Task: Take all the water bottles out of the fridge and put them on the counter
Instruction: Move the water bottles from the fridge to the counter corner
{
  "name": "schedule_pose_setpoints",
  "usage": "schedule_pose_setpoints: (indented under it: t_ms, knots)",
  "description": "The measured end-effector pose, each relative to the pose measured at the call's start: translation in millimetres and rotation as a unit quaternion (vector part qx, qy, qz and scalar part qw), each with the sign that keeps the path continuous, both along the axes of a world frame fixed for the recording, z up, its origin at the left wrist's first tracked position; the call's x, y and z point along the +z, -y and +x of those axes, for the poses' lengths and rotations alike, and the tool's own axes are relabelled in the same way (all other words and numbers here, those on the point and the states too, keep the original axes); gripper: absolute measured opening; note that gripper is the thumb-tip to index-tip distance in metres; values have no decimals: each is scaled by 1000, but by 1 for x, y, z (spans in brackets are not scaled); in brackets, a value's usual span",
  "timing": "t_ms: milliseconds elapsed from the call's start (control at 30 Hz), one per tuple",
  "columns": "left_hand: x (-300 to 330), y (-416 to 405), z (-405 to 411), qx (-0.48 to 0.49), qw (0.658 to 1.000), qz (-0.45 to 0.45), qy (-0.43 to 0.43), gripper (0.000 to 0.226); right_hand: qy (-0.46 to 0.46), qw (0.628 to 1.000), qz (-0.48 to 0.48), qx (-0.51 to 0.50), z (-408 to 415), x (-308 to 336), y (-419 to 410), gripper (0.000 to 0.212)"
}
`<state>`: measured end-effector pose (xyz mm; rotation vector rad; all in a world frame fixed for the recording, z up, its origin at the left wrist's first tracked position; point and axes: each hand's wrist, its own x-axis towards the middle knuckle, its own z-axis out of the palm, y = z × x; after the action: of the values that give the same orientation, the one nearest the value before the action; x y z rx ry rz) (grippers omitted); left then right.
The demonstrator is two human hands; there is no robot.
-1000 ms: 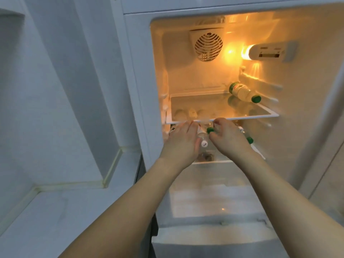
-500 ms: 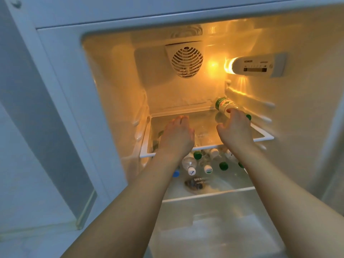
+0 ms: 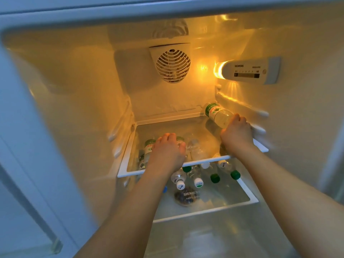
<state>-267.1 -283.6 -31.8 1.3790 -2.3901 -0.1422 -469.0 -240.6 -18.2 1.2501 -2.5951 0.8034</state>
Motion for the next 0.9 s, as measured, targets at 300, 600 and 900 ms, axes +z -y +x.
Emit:
schedule_pose_setpoints:
  t_ms: [300,600,900]
  knots:
    - [-4,1,-5,17,1000,-10,21,46,-17,1000,17,-15,-10,-11,17,43]
    - [-10,5,-7,28,999,-17,7,46,6,1000,12,-4,-16,-15,24,52]
    - [-5,-2,-6,31,999,-28,-7,41,0,991,-125,51,3,-6,-8,49]
